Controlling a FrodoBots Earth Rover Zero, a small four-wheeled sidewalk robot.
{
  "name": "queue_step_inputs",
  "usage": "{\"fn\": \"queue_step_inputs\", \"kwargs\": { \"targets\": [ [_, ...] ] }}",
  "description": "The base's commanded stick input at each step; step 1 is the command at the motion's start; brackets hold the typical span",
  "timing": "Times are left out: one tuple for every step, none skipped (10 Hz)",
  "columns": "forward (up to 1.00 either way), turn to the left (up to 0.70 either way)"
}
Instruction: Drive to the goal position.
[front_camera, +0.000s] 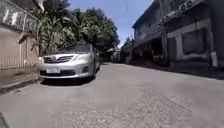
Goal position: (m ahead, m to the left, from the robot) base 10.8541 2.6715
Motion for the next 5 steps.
{"fn": "queue_step_inputs", "kwargs": {
  "targets": [
    [0.98, 0.00],
    [0.99, 0.00],
    [1.00, 0.00],
    [1.00, 0.00],
    [1.00, 0.00]
  ]
}}
